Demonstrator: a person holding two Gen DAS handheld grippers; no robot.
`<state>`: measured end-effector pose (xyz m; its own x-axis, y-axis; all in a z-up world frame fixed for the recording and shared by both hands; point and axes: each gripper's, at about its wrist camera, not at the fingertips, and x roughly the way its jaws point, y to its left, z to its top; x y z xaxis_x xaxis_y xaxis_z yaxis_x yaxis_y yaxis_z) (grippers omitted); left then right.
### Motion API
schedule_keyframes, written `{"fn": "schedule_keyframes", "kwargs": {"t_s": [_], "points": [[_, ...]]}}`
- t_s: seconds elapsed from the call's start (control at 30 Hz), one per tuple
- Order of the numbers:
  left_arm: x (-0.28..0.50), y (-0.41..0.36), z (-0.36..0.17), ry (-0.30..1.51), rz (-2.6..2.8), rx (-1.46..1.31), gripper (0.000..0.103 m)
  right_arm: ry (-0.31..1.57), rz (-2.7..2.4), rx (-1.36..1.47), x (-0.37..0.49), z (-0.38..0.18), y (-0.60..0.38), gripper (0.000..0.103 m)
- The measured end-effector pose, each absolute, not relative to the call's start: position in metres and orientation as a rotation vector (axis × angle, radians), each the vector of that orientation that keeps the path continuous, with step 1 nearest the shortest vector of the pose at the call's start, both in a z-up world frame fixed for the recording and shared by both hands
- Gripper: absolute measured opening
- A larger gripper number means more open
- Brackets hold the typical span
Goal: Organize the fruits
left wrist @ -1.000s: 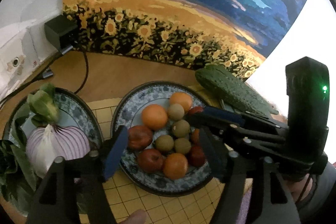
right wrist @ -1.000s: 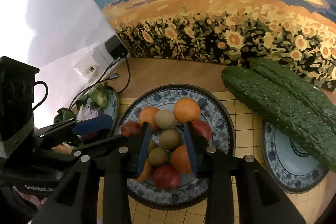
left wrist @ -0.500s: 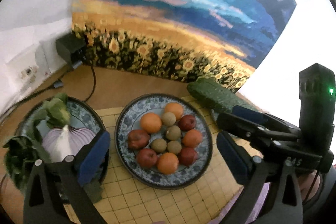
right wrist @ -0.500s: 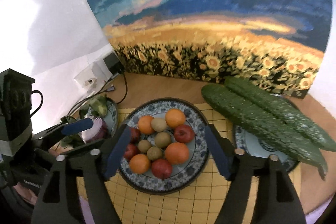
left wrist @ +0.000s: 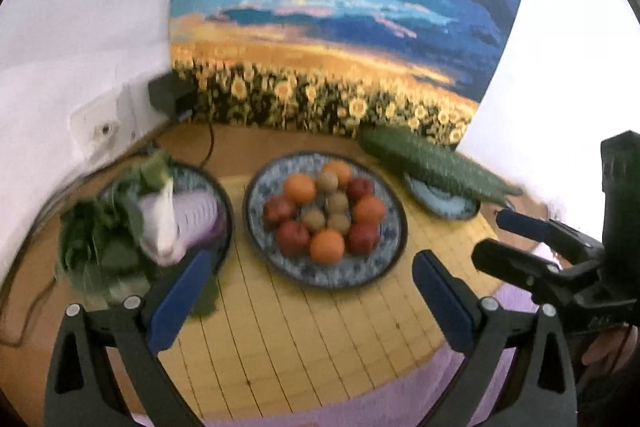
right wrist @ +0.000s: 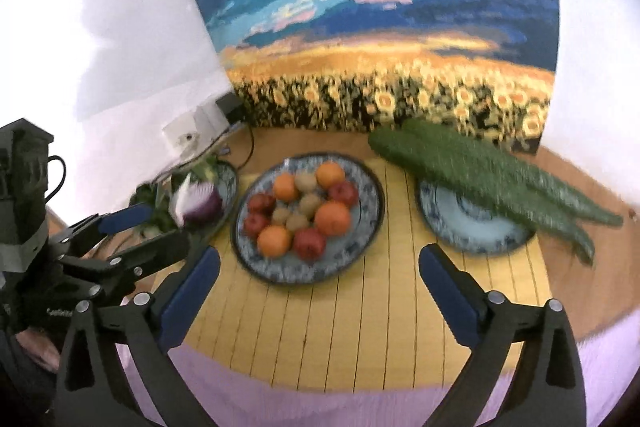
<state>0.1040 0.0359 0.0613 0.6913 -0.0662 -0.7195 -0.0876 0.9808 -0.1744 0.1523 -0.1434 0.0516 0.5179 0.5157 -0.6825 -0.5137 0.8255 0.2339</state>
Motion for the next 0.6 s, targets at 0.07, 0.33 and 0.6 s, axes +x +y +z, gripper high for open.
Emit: {"fn": "schedule_keyframes", "kwargs": {"t_s": [0.07,0.33,0.6], "points": [[0.097,0.035,0.055,0.816,0.02,-0.211,0.103,0.824,0.623,-0.006,0.144,0.047,-0.147,0.103],[0.087,0.035,0.05,0.809,0.023,-0.226,0.103,0.819,0.646,-0.018,0.126,0.041,-0.144,0.103],[0.089,0.038,0.053,0.805,0.021,-0.239,0.103,0.825,0.643,-0.028,0.125,0.04,-0.139,0.103]]}}
